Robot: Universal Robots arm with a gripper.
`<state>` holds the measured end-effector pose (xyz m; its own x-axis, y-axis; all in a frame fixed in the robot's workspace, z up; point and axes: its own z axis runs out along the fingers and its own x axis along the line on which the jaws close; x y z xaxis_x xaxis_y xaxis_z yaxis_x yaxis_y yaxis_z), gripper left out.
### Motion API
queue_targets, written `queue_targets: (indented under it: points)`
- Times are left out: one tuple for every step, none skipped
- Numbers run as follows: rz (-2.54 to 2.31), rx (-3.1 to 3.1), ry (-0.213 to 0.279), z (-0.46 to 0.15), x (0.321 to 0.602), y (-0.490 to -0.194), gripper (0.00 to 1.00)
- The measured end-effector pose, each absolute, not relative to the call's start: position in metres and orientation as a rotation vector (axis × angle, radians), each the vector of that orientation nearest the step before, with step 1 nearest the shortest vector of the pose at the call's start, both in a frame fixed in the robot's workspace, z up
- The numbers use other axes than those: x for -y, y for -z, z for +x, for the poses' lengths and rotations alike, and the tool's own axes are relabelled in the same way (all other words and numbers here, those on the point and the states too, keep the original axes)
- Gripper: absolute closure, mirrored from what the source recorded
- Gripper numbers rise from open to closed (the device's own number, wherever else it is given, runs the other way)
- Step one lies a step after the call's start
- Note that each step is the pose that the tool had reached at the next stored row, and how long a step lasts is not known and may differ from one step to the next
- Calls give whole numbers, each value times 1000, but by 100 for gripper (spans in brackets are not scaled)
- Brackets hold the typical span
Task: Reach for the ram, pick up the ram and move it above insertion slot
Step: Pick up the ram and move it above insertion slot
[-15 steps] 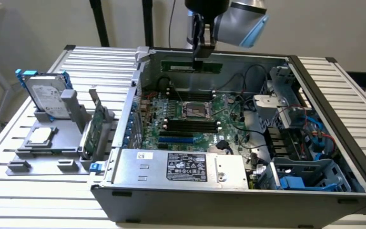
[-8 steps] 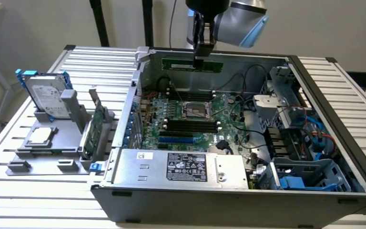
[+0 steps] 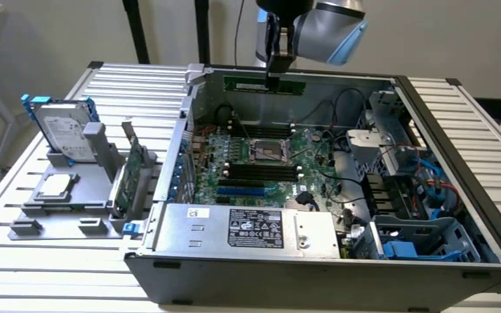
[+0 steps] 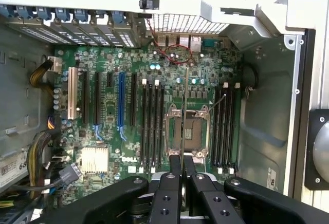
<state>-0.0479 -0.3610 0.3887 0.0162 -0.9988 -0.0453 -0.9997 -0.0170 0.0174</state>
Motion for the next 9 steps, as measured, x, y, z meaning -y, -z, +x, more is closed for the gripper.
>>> queue_targets:
  points:
    - [-2225,-2189,-70,-47,360,-389,86]
    - [-2224,-2190,-69,-46,359,-389,86]
    - [-2224,-2190,-70,-46,359,-389,86]
    - [-2224,-2190,-69,-46,359,-389,86]
    - [-2224,-2190,-70,-46,359,-389,86]
    - [-2224,-2190,-70,-46,359,-389,86]
    - [-2224,-2190,-70,-46,359,-389,86]
    - [-2224,-2190,-70,-46,359,-389,86]
    - [-2224,-2190,-70,-46,359,-389,86]
